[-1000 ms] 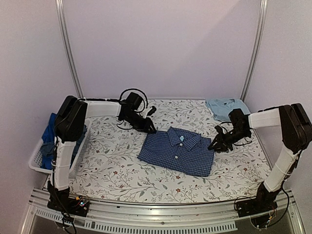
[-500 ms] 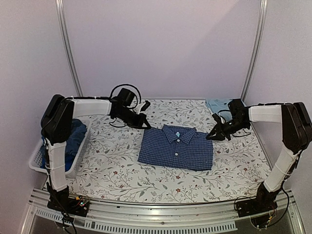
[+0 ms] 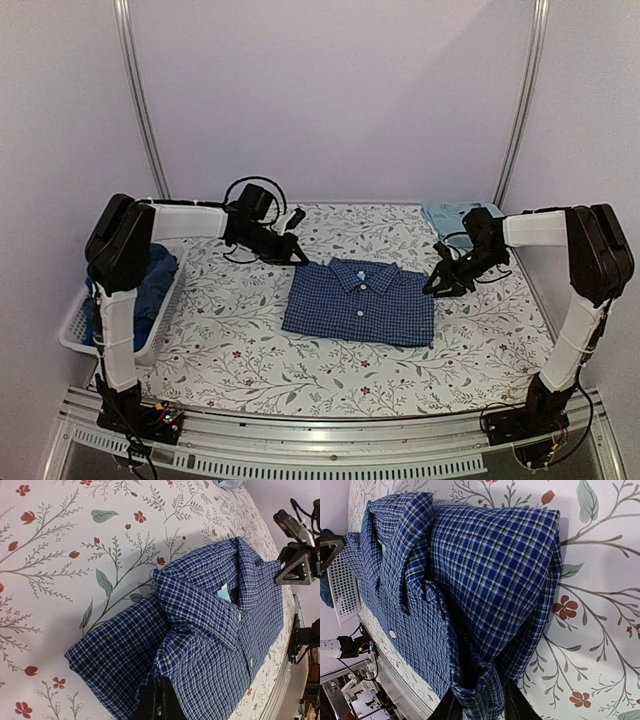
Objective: Fold and stack the mixed laundry pile
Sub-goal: Smooth out the square-folded shirt at the center of the board.
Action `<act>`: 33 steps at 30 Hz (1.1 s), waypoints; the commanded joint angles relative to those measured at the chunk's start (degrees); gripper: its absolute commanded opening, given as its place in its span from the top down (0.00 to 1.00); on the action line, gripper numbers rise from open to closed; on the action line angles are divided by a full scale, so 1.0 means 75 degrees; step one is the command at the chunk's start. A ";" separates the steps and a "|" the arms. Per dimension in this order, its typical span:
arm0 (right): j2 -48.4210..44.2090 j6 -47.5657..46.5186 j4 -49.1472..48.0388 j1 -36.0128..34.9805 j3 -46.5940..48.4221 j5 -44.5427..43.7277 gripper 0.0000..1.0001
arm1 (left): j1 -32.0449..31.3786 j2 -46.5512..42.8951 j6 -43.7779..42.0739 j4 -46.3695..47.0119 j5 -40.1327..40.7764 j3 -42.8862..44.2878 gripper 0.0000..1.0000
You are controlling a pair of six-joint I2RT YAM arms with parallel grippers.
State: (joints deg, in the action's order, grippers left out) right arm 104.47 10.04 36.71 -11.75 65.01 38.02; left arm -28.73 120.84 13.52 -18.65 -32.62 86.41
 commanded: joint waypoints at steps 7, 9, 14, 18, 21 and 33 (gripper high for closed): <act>-0.0130 -0.0040 0.0146 -0.0039 0.0414 -0.0139 0.76 | -0.0038 0.0041 0.0003 0.0151 -0.0094 -0.0014 1.00; -0.0138 -0.0060 0.0157 -0.0038 0.0504 -0.0142 0.85 | -0.0040 0.0041 -0.0011 0.0096 -0.0089 0.0002 1.00; -0.0154 -0.0163 0.0189 -0.0044 0.0714 0.0025 1.00 | -0.0033 -0.0230 -0.0040 0.0101 0.0059 -0.0138 1.00; -0.0355 -0.0247 -0.0001 -0.0049 0.0731 0.0102 1.00 | 0.0141 -0.0648 0.0034 0.0401 0.0507 -0.0643 1.00; -0.0031 -0.0333 -0.0166 -0.0049 0.0737 0.0099 1.00 | 0.0271 -0.0549 0.0055 0.0480 0.0556 -0.0794 1.00; 0.1785 -0.0300 -0.0853 -0.0050 0.1378 -0.0505 1.00 | 0.0310 0.0231 0.0435 0.0963 0.1684 -0.1296 1.00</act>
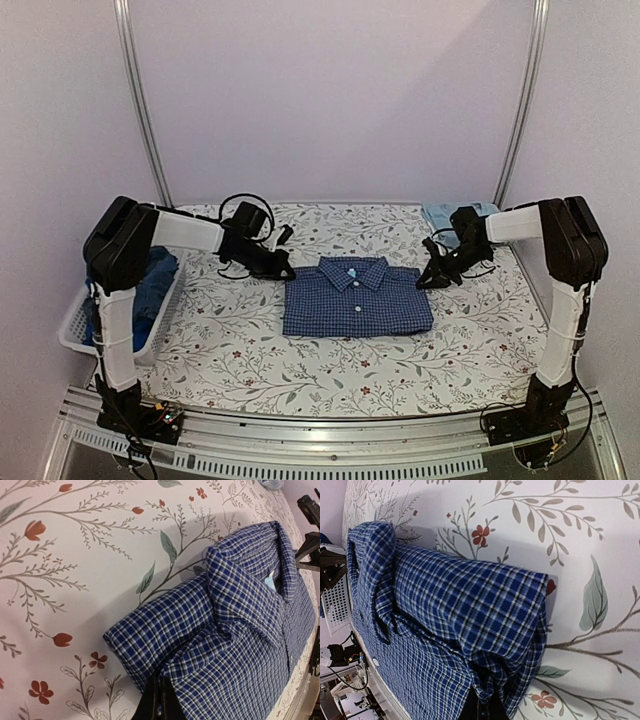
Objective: Fold and stack the mixed laundry pile
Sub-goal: Smooth out the square-folded shirt at the center of the board.
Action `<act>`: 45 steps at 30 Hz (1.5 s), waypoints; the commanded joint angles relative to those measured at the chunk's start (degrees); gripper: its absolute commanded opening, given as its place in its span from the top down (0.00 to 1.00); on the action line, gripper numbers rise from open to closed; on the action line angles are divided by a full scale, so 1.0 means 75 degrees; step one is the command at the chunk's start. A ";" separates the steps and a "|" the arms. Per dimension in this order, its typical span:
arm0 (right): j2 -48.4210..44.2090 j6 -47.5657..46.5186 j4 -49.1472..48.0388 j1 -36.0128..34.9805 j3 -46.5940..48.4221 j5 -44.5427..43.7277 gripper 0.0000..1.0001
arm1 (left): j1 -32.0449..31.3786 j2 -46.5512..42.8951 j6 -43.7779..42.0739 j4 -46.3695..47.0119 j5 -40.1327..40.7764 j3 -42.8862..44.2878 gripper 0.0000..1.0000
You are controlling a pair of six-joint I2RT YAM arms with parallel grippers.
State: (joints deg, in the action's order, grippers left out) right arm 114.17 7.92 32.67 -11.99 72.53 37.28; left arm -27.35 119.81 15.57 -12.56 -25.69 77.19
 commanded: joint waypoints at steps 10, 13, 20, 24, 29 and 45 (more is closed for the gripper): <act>0.0082 0.0679 -0.0286 -0.0010 0.1223 -0.0456 0.45 | 0.0181 -0.0563 -0.0305 0.0537 0.1248 -0.0091 0.18; -0.0853 0.0713 -0.0115 0.0000 0.1366 -0.0826 0.33 | 0.0184 -0.1348 -0.0421 0.0912 0.1236 -0.0269 0.00; -0.2853 0.1037 -0.0874 0.0076 0.0539 -0.1218 0.01 | 0.0139 -0.2491 0.0817 0.2210 0.0368 -0.0451 0.00; -0.2986 0.1900 -0.2757 0.0224 -0.0673 0.2559 0.01 | 0.0192 -0.2265 0.1954 0.3324 -0.2215 -0.0756 0.00; -0.2288 0.2614 -0.3064 -0.1160 -0.1048 0.3237 0.01 | -0.0987 -0.1721 0.1757 0.2546 -0.2607 -0.0791 0.00; -0.0559 0.3887 -0.5687 -0.0619 -0.4207 0.4292 0.01 | -0.0964 -0.0196 0.3828 0.5580 -0.3192 -0.3641 0.03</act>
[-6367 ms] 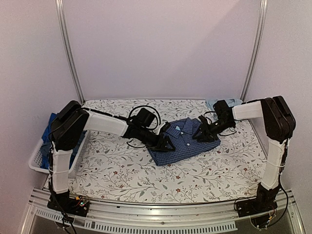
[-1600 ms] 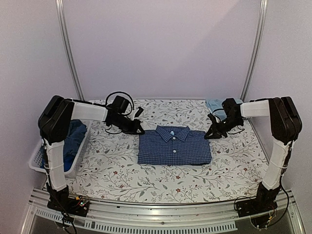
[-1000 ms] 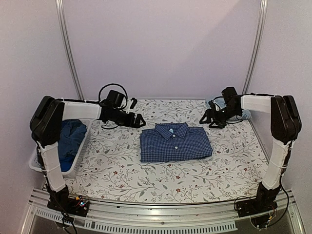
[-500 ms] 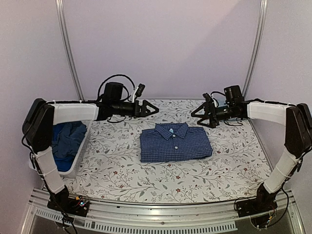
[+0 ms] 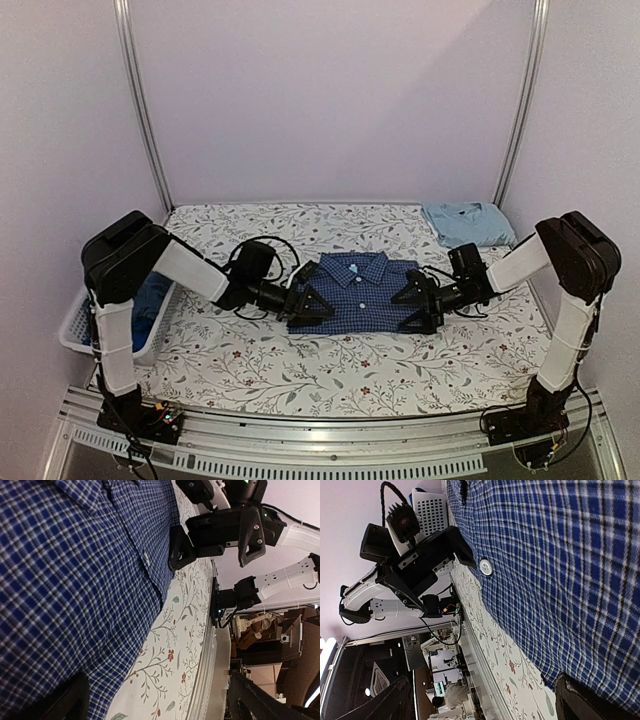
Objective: Fold and stack the mixed laundry pile
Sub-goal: Smooth out the square-folded shirt at the center of the board, then pick up the rectangle-folded shirt from the center of the board.
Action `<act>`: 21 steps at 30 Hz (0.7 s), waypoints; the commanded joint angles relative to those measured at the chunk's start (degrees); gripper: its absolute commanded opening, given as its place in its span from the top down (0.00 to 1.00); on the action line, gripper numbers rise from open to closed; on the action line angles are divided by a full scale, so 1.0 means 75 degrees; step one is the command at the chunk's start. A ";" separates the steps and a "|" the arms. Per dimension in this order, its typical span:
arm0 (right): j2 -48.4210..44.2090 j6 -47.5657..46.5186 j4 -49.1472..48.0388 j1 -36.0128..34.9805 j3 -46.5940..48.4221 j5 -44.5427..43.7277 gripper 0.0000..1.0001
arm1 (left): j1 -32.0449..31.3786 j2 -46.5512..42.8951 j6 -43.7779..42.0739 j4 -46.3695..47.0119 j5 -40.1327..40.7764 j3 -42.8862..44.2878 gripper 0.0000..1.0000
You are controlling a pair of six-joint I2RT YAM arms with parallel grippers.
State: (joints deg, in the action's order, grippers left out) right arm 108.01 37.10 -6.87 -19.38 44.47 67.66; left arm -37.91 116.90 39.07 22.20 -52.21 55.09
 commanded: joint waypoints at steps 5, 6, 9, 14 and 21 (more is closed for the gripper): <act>-0.0693 -0.0212 0.0548 0.0603 -0.0344 -0.0018 0.01 | 0.0771 -0.0807 -0.0485 -0.0534 0.1063 -0.0416 0.04; -0.1137 -0.0306 0.0796 0.0616 -0.0163 -0.0164 0.01 | 0.0696 -0.1236 -0.1020 -0.1043 0.1492 -0.0180 0.02; -0.2486 -0.0156 0.0905 0.0877 0.0150 -0.0560 0.01 | 0.0108 -0.2189 -0.2485 -0.2193 0.3036 0.0699 0.00; -0.3333 0.0036 0.1614 0.1679 0.0191 -0.1131 0.01 | -0.0914 -0.1626 -0.4507 -0.2935 0.4641 0.2233 0.00; -0.3685 -0.0280 0.2754 0.2001 0.0171 -0.2230 0.01 | -0.2347 0.0294 -0.6806 -0.3969 0.5575 0.4452 0.19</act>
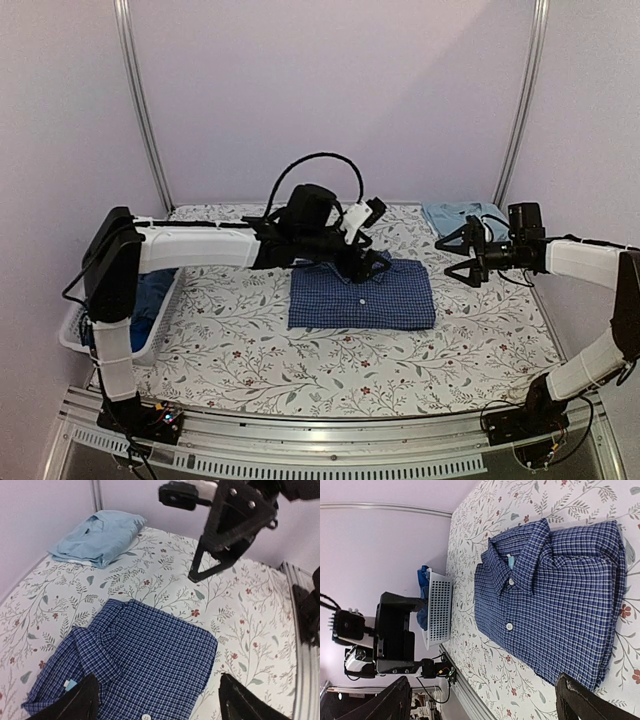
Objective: Fold and stack the mixed laundry pile
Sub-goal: Pick up the rectangle-folded shirt from the center of the board.
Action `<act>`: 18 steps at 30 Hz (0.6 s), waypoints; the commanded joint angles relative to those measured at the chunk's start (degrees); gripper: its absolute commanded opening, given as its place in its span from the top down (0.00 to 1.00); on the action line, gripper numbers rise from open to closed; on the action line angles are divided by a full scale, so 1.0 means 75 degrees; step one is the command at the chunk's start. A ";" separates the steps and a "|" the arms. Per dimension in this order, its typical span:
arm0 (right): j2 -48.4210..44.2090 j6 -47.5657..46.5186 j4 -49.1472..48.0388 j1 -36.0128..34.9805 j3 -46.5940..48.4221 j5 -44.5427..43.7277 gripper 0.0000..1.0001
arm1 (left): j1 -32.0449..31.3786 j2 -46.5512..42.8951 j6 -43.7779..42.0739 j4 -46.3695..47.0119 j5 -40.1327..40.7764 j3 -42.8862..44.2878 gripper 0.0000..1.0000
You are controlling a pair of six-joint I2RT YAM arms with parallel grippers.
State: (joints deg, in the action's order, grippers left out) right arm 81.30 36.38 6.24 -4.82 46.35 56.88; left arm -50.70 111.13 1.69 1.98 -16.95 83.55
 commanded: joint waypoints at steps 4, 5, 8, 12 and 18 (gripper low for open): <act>-0.0159 -0.0138 0.1026 0.0144 -0.0420 -0.0780 0.01 | -0.1190 0.1777 -0.2745 -0.1359 0.1067 0.1143 0.29; -0.0200 -0.0075 0.0992 0.0183 -0.0522 -0.0795 0.01 | -0.1258 0.1964 -0.2860 -0.1366 0.1106 0.1246 0.32; -0.0283 0.0089 0.0970 0.0350 -0.0851 -0.0772 0.01 | -0.1401 0.2450 -0.3252 -0.1387 0.1147 0.1579 0.37; -0.0331 0.0322 0.0973 0.0585 -0.1234 -0.0678 0.01 | -0.1581 0.3074 -0.3514 -0.1386 0.0998 0.2078 0.45; -0.0386 0.0385 0.1349 0.0584 -0.1377 -0.0788 0.01 | -0.1786 0.3874 -0.3637 -0.1269 0.1314 0.2497 0.63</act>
State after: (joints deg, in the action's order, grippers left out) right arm 80.27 38.65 13.96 -0.58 36.86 51.79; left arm -62.50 136.99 -23.38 -7.99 -8.93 100.20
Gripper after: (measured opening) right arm 0.989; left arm 0.428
